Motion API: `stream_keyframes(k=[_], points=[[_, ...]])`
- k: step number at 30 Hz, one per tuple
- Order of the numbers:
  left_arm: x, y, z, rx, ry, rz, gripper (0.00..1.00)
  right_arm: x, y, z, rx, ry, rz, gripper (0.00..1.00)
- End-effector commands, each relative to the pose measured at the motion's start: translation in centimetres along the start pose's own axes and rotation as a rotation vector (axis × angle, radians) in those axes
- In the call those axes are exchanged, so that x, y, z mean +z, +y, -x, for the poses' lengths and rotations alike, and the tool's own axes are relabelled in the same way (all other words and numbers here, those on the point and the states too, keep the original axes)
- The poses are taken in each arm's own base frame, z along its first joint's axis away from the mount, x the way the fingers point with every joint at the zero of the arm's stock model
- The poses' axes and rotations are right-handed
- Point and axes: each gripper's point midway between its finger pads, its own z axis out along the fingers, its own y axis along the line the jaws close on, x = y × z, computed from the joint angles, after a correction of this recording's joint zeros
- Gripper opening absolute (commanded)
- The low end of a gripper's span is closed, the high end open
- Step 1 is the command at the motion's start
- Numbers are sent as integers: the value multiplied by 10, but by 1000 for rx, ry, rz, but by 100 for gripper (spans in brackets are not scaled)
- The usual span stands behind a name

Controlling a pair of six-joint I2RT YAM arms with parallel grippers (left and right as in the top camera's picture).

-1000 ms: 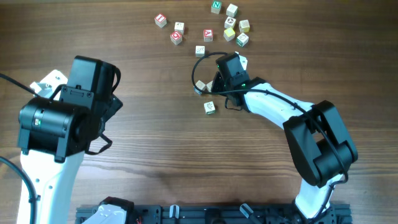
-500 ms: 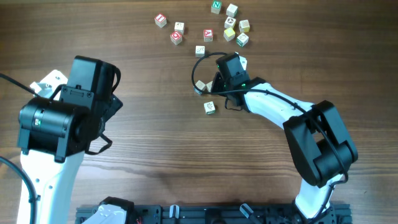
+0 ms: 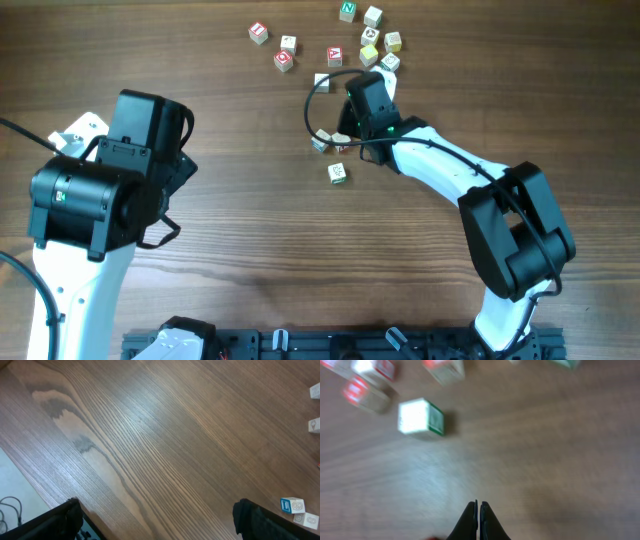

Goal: Form a circle

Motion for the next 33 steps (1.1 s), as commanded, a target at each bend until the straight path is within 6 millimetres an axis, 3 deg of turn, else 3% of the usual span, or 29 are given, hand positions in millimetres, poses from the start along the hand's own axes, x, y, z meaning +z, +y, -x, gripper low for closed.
stream_keyframes(k=[1, 21, 33], points=[[-1, 3, 2, -10, -7, -1, 100, -2, 13, 12, -59, -26, 44, 5], [-1, 3, 2, -10, -7, -1, 100, 6, 38, -25, -129, 66, 114, 5], [-1, 3, 2, -10, -7, -1, 100, 14, 36, -38, -130, 102, 112, 5]])
